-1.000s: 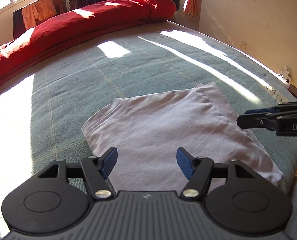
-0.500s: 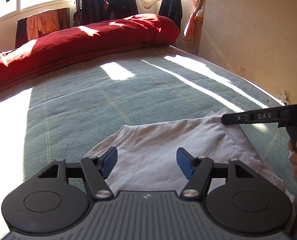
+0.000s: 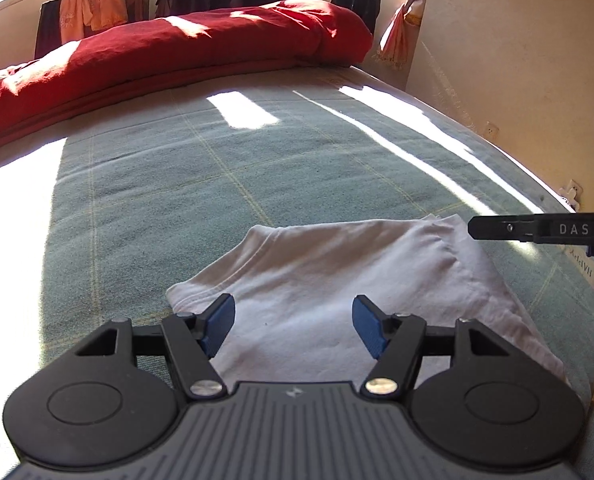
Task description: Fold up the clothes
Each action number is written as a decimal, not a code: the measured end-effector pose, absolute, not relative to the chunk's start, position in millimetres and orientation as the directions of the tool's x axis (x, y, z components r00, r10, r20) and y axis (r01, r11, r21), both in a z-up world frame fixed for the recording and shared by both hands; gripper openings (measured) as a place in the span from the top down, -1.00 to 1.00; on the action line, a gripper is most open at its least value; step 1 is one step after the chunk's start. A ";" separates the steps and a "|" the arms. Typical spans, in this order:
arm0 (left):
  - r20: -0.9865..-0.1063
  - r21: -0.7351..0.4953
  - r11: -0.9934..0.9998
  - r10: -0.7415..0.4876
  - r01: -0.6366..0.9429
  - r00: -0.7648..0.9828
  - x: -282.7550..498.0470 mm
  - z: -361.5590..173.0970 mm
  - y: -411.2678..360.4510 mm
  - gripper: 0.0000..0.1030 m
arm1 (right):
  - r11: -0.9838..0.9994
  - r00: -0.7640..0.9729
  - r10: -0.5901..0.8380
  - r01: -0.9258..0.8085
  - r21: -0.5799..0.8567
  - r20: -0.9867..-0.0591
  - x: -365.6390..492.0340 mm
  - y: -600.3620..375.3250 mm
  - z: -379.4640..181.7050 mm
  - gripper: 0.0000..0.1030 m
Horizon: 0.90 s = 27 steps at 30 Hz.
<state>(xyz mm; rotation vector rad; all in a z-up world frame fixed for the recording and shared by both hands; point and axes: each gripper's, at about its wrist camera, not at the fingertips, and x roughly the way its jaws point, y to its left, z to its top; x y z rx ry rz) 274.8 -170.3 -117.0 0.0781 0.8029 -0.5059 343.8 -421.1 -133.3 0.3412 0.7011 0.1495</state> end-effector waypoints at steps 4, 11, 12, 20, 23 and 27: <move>-0.727 -0.176 0.862 -0.439 0.475 0.527 254.4 -123.1 -174.1 -0.30 | 0.896 0.705 0.362 -0.082 0.436 -0.610 334.2 -409.4 -140.8 0.28; -0.759 -0.107 0.903 -0.344 0.415 0.553 241.7 -121.4 -173.3 -0.29 | 0.929 0.679 0.270 0.003 0.370 -0.683 327.4 -406.0 -146.0 0.28; -0.754 -0.109 0.906 -0.344 0.409 0.560 239.5 -117.1 -171.6 -0.29 | 0.930 0.683 0.262 0.011 0.367 -0.682 325.7 -406.8 -142.3 0.27; -0.746 -0.115 0.920 -0.330 0.376 0.578 209.8 -94.8 -169.5 -0.30 | 0.928 0.708 0.256 0.010 0.372 -0.658 306.0 -403.7 -113.5 0.10; -0.757 -0.137 0.919 -0.339 0.370 0.559 200.1 -99.2 -170.3 -0.30 | 0.919 0.701 0.276 0.008 0.395 -0.657 299.6 -399.9 -110.1 0.09; -0.775 -0.153 0.908 -0.355 0.391 0.522 186.5 -109.5 -174.9 -0.30 | 0.910 0.682 0.301 0.003 0.414 -0.667 291.5 -393.3 -112.6 0.07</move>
